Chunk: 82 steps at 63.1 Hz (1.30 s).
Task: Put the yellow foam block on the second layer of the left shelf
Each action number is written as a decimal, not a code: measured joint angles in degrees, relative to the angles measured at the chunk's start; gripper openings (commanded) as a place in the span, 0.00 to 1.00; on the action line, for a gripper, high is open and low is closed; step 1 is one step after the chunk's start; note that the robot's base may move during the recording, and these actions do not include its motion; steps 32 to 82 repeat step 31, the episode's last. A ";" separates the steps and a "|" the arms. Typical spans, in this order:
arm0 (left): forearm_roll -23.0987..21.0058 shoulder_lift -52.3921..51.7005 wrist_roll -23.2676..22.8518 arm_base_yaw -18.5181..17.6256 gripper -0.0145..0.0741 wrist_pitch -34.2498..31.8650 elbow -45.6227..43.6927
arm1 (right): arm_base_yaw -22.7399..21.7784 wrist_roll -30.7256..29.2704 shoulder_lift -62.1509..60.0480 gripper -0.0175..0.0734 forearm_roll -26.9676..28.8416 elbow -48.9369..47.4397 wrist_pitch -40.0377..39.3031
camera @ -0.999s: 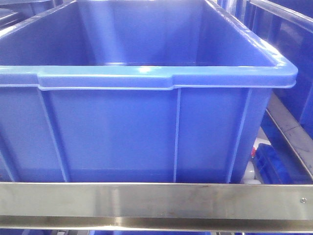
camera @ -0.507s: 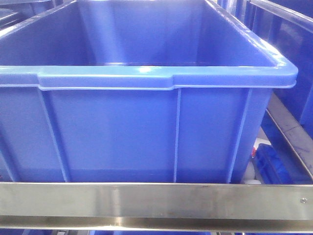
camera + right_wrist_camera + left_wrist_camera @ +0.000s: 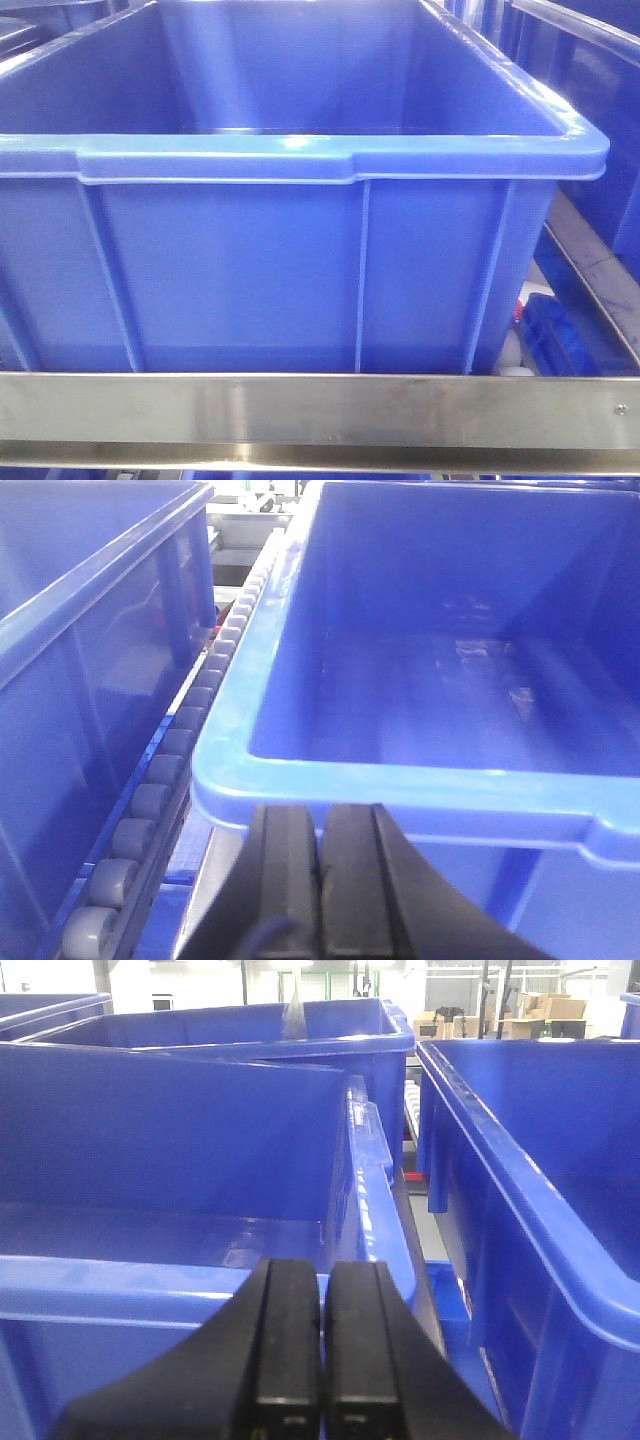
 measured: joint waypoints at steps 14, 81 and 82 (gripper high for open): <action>0.00 0.00 0.00 0.00 0.30 0.00 0.00 | 0.00 0.00 0.00 0.22 0.00 0.00 0.00; 0.00 0.00 0.00 0.00 0.30 0.00 0.00 | 0.00 0.00 0.00 0.22 0.00 0.00 0.00; 0.00 0.00 0.00 0.00 0.30 0.00 0.00 | 0.00 0.00 0.00 0.22 0.00 0.00 0.00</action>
